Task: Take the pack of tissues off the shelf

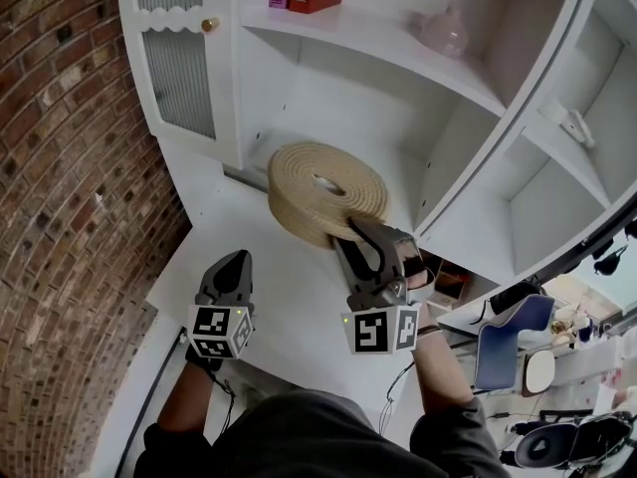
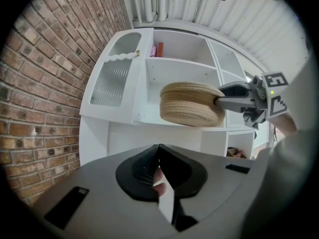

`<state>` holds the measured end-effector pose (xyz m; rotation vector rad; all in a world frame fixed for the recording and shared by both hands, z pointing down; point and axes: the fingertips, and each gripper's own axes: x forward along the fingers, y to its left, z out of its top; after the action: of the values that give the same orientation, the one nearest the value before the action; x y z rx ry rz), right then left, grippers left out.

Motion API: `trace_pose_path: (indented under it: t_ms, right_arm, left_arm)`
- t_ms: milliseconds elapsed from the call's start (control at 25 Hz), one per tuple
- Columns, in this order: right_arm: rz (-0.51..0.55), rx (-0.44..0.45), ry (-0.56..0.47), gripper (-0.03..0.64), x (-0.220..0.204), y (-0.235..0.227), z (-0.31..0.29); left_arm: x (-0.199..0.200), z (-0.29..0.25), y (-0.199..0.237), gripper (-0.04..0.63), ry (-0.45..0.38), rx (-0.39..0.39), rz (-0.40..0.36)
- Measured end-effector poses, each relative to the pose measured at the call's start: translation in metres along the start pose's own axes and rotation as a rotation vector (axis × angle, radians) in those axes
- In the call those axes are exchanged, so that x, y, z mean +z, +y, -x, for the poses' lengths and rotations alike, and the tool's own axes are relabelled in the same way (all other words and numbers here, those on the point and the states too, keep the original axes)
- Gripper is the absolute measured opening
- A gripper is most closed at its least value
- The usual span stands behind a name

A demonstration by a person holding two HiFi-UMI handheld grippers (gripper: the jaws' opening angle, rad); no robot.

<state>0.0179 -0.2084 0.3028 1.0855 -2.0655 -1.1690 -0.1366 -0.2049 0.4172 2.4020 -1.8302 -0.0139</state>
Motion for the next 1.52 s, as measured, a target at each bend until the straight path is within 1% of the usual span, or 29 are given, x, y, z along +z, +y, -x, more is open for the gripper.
trace_pose_path:
  t_ms: [240, 560, 800, 1160, 1520]
  right_arm:
    - [0.013, 0.048, -0.069, 0.121, 0.021, 0.021, 0.001]
    - [0.035, 0.163, -0.118, 0.121, 0.028, 0.079, -0.011]
    - [0.05, 0.25, -0.132, 0.121, 0.02, 0.122, -0.021]
    - [0.049, 0.351, -0.115, 0.123, -0.006, 0.174, -0.038]
    - [0.032, 0.453, -0.124, 0.123, -0.029, 0.236, -0.053]
  left_arm:
    - [-0.005, 0.009, 0.019, 0.005, 0.009, 0.042, 0.01]
    - [-0.026, 0.029, 0.045, 0.005, 0.052, 0.115, 0.026]
    - [-0.035, 0.04, 0.06, 0.005, 0.069, 0.16, 0.031]
    - [-0.052, 0.048, 0.071, 0.005, 0.105, 0.209, 0.033]
    - [-0.083, 0.059, 0.081, 0.005, 0.157, 0.269, 0.052]
